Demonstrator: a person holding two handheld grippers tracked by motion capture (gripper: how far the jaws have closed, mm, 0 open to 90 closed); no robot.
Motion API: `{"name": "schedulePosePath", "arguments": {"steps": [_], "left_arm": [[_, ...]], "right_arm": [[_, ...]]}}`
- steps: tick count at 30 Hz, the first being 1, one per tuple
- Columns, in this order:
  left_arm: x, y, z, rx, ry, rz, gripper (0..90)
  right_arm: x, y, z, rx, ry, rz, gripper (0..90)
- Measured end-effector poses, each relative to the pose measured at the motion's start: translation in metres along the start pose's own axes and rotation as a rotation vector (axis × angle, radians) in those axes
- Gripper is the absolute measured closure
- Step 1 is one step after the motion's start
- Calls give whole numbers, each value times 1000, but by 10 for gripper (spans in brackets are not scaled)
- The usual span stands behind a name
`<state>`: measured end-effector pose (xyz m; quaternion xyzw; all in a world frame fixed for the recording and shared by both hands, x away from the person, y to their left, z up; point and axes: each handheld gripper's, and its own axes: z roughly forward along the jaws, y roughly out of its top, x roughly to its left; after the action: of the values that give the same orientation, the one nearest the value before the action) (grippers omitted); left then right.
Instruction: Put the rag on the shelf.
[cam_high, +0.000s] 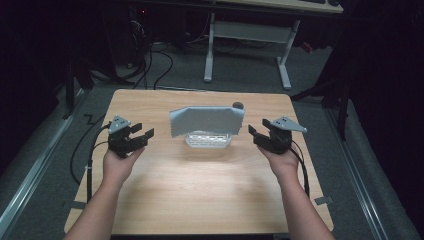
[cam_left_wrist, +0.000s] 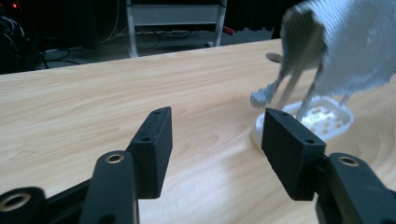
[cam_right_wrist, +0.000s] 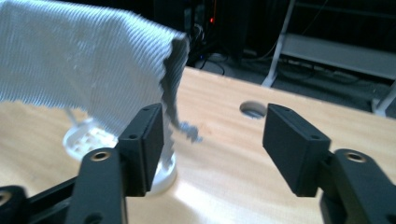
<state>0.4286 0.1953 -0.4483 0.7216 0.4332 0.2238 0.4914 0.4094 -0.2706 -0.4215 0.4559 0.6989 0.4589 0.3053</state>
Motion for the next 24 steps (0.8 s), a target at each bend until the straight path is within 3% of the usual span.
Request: {"name": "schedulePosePath", "arguments": {"steps": [2, 4, 7, 13, 19, 24], "left_arm": [[-3, -6, -6, 2, -2, 7, 428], [-6, -12, -12, 5, -4, 15, 419], [-12, -23, -20, 11, -24, 10, 392], [-30, -48, -32, 44, -64, 11, 363], [-51, -68, -32, 91, -112, 15, 358], [-75, -82, -26, 156, -167, 53, 349]], "right_arm": [[2, -5, -8, -25, 10, -6, 369], [5, -8, -15, -5, 4, -11, 348], [9, -17, -26, -27, 12, -19, 336], [21, -42, -44, 1, 20, -42, 322], [35, -67, -55, 28, 26, -66, 313], [48, -90, -57, 62, 44, -63, 293]]}}
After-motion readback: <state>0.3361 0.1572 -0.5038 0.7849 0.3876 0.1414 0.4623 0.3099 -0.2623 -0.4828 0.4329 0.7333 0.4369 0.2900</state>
